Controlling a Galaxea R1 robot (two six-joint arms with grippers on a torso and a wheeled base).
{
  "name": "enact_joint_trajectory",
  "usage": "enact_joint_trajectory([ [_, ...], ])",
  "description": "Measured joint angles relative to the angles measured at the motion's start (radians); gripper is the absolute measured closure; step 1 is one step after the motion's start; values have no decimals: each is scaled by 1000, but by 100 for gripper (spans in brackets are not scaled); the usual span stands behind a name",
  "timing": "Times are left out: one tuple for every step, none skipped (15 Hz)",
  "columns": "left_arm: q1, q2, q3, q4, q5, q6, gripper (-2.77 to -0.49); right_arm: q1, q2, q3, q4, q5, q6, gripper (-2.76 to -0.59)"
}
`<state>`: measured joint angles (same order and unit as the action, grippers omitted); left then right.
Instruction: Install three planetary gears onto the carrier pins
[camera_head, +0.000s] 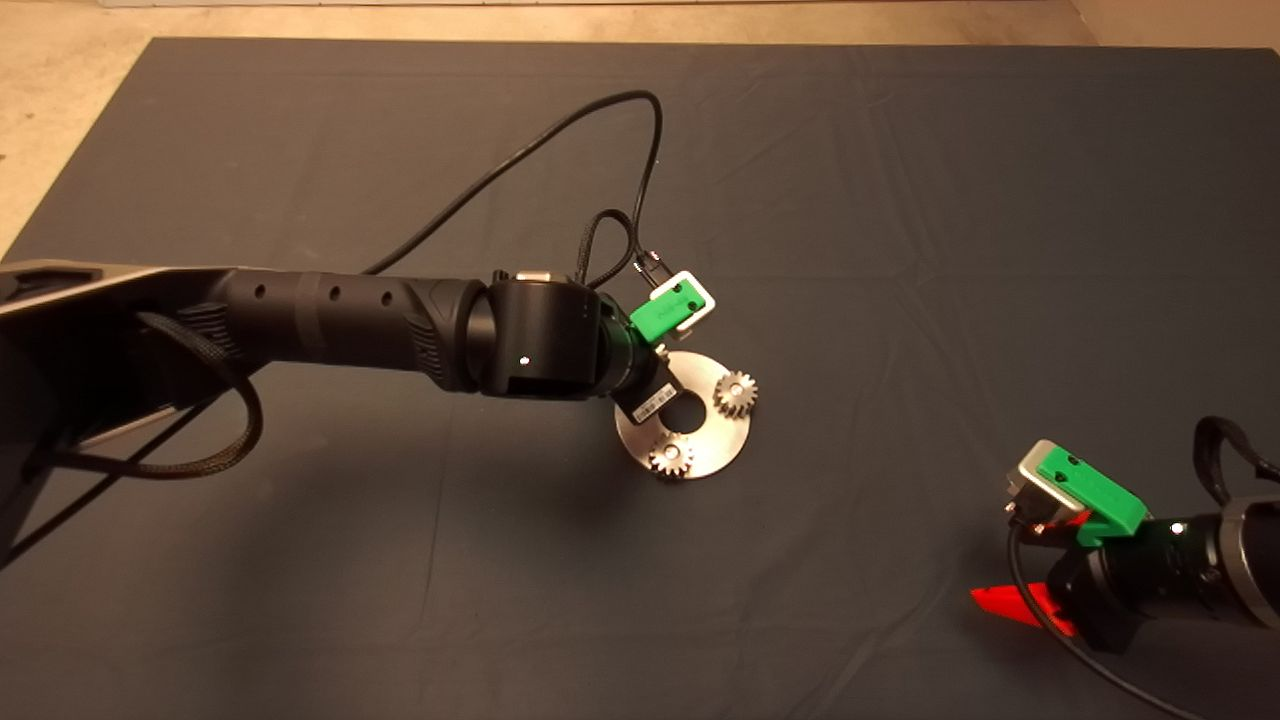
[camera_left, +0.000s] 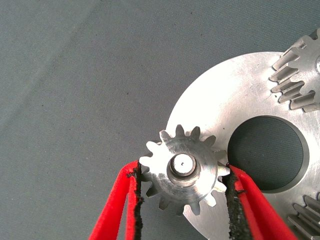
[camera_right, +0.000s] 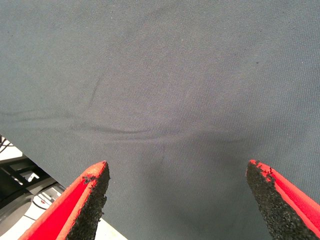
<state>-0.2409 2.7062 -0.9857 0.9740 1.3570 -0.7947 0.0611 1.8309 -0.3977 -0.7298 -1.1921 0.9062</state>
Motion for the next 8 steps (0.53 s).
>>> enact_joint_trajectory([
  [0, 0, 0, 0, 0, 0, -92, 0, 0, 0, 0, 0, 0, -202],
  [0, 0, 0, 0, 0, 0, -92, 0, 0, 0, 0, 0, 0, -202],
  [0, 0, 0, 0, -1, 1, -97, 0, 0, 0, 0, 0, 0, -202],
  [-1, 0, -1, 3, -1, 2, -105, 0, 0, 0, 0, 0, 0, -202],
  [-1, 0, -3, 3, 0, 3, -106, 0, 0, 0, 0, 0, 0, -202],
  [-1, -2, -5, 3, 0, 3, -106, 0, 0, 0, 0, 0, 0, -202],
  [-1, -2, -14, 3, 0, 5, -115, 0, 0, 0, 0, 0, 0, -202],
  [-1, -3, -17, 3, -3, 4, -118, 0, 0, 0, 0, 0, 0, -202],
])
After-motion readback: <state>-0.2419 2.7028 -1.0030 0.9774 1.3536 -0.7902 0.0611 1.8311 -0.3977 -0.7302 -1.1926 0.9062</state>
